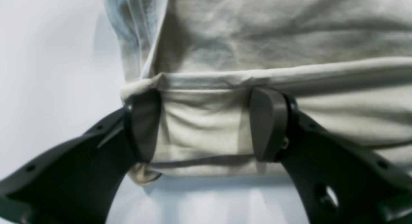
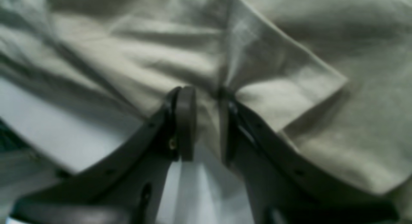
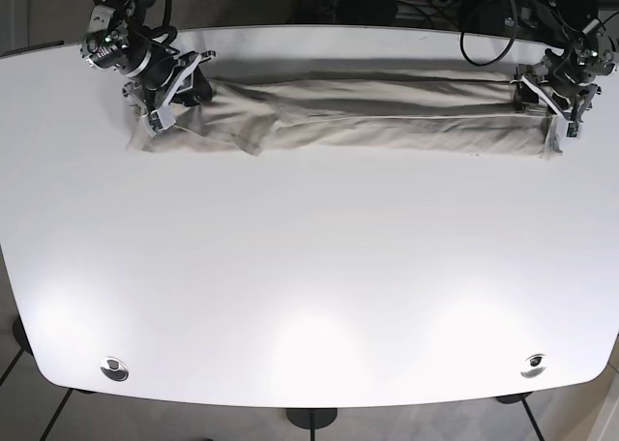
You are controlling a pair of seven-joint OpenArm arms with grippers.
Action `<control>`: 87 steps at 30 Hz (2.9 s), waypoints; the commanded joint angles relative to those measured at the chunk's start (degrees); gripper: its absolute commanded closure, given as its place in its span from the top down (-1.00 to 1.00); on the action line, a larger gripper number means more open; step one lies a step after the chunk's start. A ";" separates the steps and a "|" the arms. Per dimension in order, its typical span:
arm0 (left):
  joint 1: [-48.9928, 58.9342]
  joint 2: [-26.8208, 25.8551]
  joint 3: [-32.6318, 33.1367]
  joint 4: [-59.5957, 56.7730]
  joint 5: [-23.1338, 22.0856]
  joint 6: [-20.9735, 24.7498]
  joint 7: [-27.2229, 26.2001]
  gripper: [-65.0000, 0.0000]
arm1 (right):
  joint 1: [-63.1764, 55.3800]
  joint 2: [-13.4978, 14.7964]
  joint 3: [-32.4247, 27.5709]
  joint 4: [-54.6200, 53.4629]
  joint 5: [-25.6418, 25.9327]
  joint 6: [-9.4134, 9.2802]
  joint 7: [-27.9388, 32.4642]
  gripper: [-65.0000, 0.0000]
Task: Fold the T-shirt properly
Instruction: 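Grasp both ends of the folded strip with both grippers, then fold both strip ends toward the middle, grippers moving toward each other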
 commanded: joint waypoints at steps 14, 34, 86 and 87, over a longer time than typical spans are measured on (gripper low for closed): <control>-14.04 -0.86 -1.02 -5.66 6.31 0.12 2.60 0.42 | 14.52 5.09 -0.23 -9.58 -3.00 -0.66 -1.64 -0.62; -15.98 -9.91 -0.84 -26.76 -19.97 0.12 6.47 0.53 | 14.52 3.68 -0.14 -9.58 -2.38 -0.57 -1.64 -0.64; -15.98 8.02 43.20 17.90 -20.15 16.87 5.41 0.04 | 15.83 1.66 7.42 3.52 7.02 -0.57 -8.24 -0.55; -15.98 7.05 41.35 17.72 -20.15 16.87 5.41 0.04 | 17.07 1.66 9.44 3.61 8.69 -0.57 -10.61 -0.43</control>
